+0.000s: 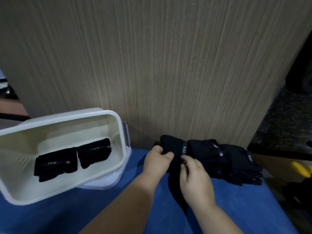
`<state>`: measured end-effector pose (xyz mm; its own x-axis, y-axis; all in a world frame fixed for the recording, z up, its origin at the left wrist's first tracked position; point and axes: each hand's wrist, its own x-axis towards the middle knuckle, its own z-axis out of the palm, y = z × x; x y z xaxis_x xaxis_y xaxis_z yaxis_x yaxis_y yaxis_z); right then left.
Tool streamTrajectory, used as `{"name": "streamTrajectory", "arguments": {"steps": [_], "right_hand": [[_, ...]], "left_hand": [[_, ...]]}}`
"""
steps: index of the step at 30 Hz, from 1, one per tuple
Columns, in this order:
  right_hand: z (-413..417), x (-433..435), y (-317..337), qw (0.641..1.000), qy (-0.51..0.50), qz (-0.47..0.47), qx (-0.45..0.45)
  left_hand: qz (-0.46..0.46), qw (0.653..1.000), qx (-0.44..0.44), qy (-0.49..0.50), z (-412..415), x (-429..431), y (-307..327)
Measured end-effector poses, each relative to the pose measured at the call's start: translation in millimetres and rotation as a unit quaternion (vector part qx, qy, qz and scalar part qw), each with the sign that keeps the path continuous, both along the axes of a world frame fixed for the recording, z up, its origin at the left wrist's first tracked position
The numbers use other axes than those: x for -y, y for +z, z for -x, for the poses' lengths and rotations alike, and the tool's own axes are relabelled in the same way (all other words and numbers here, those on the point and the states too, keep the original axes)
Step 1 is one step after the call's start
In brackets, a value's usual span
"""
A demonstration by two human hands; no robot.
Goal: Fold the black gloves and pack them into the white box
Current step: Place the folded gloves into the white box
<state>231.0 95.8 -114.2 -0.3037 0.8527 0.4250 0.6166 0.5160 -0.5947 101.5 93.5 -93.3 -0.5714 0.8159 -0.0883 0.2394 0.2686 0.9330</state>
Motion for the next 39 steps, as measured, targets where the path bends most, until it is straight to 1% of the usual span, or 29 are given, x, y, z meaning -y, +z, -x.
{"name": "streamTrajectory", "arguments": {"steps": [4,8,9,10,11,12,14,16,17,20,24,26,30,34,37,39], "right_hand": [[2,5,7,0.995,0.002,-0.003,-0.1],[12,10,20,0.981,0.009,0.007,-0.192],[16,11,21,0.976,0.019,0.026,-0.215],[21,12,24,0.967,0.035,0.067,-0.244],[28,15,26,0.95,0.06,0.134,-0.277],[36,18,29,0.921,0.091,0.214,-0.312],[54,27,33,0.851,0.132,0.357,-0.361],[72,36,38,0.79,0.149,0.453,-0.385],[80,41,39,0.768,0.163,0.484,-0.387],[101,53,42,0.73,0.211,0.535,-0.368],[129,64,40,0.7,0.219,0.587,-0.343],[144,68,40,0.701,0.225,0.596,-0.32],[170,69,36,0.739,0.221,0.57,-0.282],[192,68,41,0.776,0.214,0.512,-0.299],[210,65,47,0.818,0.183,0.447,-0.312],[221,60,48,0.839,0.16,0.41,-0.319]], "left_hand": [[-0.048,0.995,0.091,0.01,15,18,13],[-0.089,0.986,0.143,0.007,35,47,25],[-0.096,0.983,0.158,0.005,40,56,26],[-0.104,0.979,0.174,0.003,45,64,27],[-0.11,0.976,0.189,0.0,50,72,27],[-0.108,0.974,0.201,-0.004,56,80,27],[-0.098,0.971,0.218,-0.015,68,94,26],[-0.093,0.968,0.232,-0.023,81,108,23],[-0.089,0.969,0.231,-0.021,87,115,22],[-0.088,0.969,0.232,-0.012,110,134,20],[-0.1,0.964,0.248,0.008,138,154,17],[-0.102,0.963,0.25,0.012,149,161,17],[-0.104,0.963,0.247,0.02,168,170,19],[-0.151,0.945,0.28,0.068,182,169,21],[-0.178,0.944,0.247,0.128,188,164,23],[-0.19,0.944,0.229,0.146,193,160,21]]}}
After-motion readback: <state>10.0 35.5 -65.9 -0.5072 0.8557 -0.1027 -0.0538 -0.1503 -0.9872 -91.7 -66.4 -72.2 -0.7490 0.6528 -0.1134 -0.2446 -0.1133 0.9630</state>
